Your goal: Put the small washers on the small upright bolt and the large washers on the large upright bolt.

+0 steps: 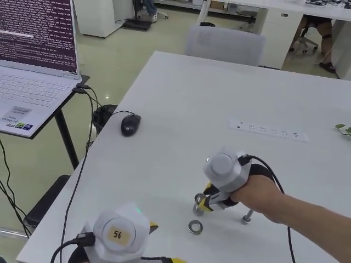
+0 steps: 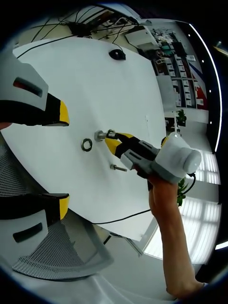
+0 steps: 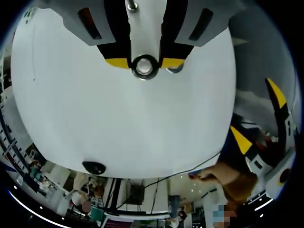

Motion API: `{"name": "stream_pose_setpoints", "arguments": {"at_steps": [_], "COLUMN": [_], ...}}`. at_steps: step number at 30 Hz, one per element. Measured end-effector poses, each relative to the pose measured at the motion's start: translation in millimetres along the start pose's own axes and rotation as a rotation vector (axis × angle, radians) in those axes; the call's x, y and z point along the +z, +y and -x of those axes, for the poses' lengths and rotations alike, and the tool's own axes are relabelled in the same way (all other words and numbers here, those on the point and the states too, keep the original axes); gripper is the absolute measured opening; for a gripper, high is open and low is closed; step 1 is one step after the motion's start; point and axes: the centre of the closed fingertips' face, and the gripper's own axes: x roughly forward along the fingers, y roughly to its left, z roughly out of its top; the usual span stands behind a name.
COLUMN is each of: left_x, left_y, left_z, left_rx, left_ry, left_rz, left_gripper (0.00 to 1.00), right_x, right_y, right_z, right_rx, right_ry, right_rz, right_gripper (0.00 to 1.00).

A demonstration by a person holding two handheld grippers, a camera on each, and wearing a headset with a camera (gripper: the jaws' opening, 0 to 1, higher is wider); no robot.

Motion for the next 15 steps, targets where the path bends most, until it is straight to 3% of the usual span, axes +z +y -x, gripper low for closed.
{"name": "stream_pose_setpoints", "arguments": {"at_steps": [15], "left_x": [-4.0], "left_y": [2.4], "left_z": [3.3], "left_rx": [0.009], "left_ry": [0.003], "left_rz": [0.01], "left_gripper": [0.56], "right_x": [-12.8], "right_y": [1.8], "right_z": [-27.4], "right_rx": [0.016], "right_ry": [0.039], "right_rz": [-0.044], "right_gripper": [0.24]}}
